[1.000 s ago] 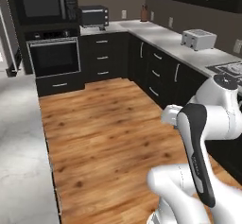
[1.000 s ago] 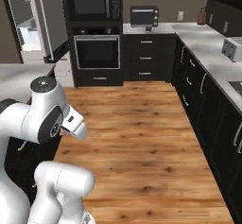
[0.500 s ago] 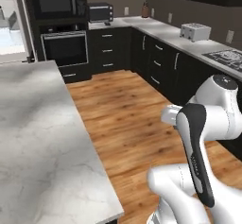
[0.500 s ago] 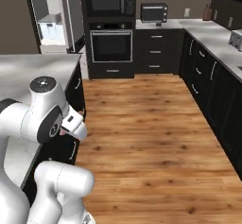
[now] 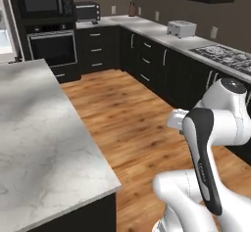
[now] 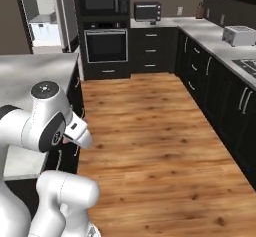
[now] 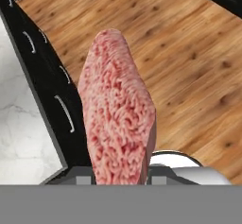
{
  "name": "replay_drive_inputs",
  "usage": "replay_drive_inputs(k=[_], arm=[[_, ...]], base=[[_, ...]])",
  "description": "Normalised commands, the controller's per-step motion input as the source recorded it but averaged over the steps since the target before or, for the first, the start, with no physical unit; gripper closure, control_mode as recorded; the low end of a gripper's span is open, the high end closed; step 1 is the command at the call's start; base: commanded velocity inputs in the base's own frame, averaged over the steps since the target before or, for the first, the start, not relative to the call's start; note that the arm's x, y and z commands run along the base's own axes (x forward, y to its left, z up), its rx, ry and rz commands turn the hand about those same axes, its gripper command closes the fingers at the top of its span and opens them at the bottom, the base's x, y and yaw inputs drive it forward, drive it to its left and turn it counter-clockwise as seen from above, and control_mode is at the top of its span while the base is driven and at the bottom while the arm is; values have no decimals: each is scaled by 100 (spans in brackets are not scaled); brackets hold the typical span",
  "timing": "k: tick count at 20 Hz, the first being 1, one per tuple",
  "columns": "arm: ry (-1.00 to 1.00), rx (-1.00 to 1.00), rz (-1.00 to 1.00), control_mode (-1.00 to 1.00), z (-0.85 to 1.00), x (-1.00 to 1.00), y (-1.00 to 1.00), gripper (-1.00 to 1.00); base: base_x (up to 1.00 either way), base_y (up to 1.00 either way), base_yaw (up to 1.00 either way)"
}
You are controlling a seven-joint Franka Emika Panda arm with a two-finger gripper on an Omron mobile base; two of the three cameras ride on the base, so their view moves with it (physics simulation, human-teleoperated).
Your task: Take the steak from the fridge and place it on the digital scale on the counter by the fridge. Wait a few seconds for a reading, then move it to the plate on the dining counter.
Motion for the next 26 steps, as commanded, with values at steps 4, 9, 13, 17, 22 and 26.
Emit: replay_drive_inputs(k=[4, 9, 13, 17, 22, 26], arm=[[0, 0, 0, 100, 0, 0, 0, 100], [0, 0, 0, 100, 0, 0, 0, 100], [0, 0, 0, 100, 0, 0, 0, 100], [0, 0, 0, 100, 0, 0, 0, 100], [0, 0, 0, 100, 0, 0, 0, 100], [0, 0, 0, 100, 0, 0, 0, 100]], base=[[-100, 82, -13], [-100, 100, -4], [-92, 100, 0], [-78, 100, -2], [-52, 100, -9], [-19, 100, -21]])
